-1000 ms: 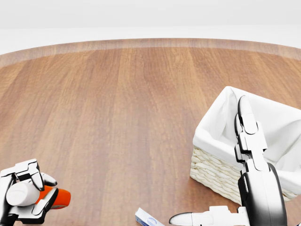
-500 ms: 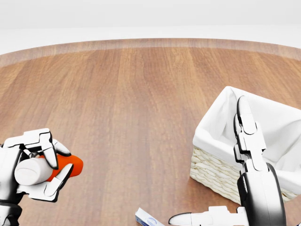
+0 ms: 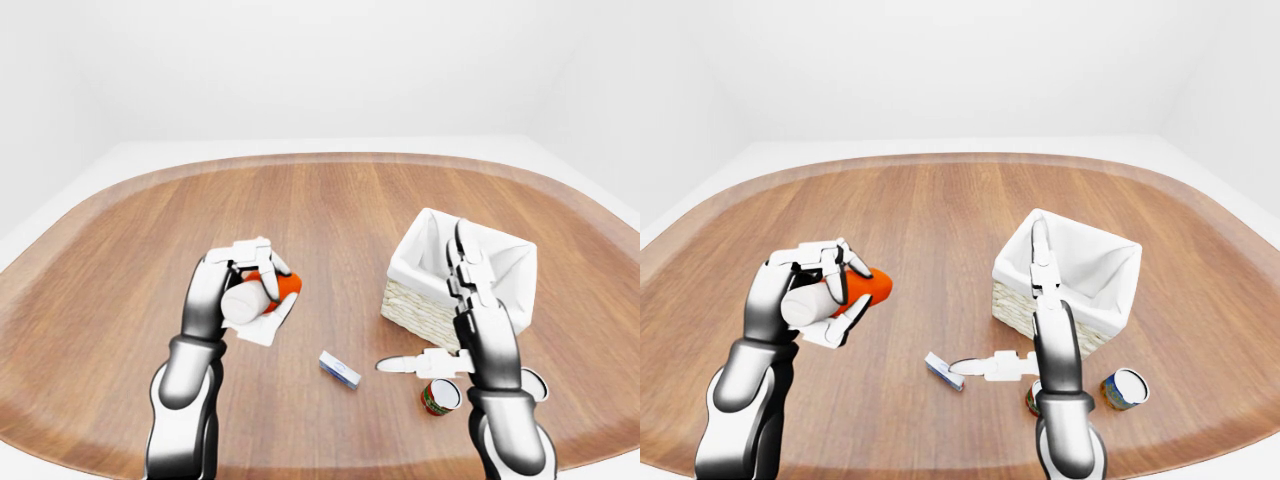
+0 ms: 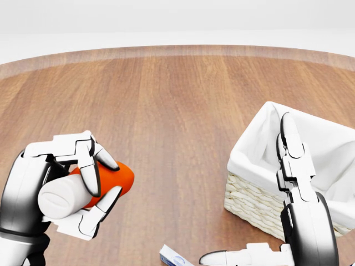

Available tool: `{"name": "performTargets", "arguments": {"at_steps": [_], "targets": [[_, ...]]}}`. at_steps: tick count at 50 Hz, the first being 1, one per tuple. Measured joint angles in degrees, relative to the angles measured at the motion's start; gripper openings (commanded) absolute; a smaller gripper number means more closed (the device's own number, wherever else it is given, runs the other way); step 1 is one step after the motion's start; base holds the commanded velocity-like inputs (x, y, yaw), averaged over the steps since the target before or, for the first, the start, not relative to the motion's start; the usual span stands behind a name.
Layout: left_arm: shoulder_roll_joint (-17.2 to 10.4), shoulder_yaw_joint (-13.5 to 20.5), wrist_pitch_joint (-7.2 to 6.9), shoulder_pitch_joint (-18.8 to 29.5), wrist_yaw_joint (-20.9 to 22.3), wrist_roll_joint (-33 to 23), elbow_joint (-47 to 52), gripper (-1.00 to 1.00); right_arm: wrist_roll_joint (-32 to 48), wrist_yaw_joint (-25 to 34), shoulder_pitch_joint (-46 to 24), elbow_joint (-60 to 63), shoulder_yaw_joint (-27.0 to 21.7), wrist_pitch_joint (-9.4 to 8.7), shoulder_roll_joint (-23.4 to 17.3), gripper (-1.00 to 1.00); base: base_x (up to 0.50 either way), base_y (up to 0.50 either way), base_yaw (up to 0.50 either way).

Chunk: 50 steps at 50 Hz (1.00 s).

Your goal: Pick up the ketchup, and put it in the basket.

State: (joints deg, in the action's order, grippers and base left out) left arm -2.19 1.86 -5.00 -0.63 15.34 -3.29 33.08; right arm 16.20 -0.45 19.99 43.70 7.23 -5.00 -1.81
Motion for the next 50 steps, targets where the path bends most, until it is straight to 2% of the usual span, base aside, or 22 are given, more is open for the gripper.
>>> {"name": "performTargets", "arguments": {"at_steps": [2, 9, 21, 34, 50], "targets": [[0.1, -0.4, 0.0, 0.0, -0.2, -0.1, 0.6, -0.94, 0.0, 0.0, 0.0, 0.0, 0.0, 0.0, 0.0, 1.0, 0.0, 0.0, 0.0], [1.4, -7.1, 0.0, -0.8, -1.9, -2.2, 4.3, -0.94, -0.2, 0.2, 0.1, 0.4, -0.4, 0.0, 0.0, 1.0, 0.0, 0.0, 0.0], [2.8, -16.0, 0.0, -1.2, -4.3, -4.5, 5.2, -0.93, -0.3, 0.4, 0.3, 1.2, -0.5, 0.0, 0.2, 1.0, 0.0, 0.0, 0.0], [4.2, -21.5, 0.0, -1.1, -5.1, -6.0, 1.7, -0.94, -0.2, 0.1, 0.4, 1.2, 0.1, 0.0, 0.0, 1.0, 0.0, 0.0, 0.0], [5.2, -28.2, 0.0, -1.2, -8.3, -5.7, 2.8, -0.94, -0.1, -0.2, 0.2, 0.7, 0.5, 0.0, -0.2, 1.0, 0.0, 0.0, 0.0]]}}
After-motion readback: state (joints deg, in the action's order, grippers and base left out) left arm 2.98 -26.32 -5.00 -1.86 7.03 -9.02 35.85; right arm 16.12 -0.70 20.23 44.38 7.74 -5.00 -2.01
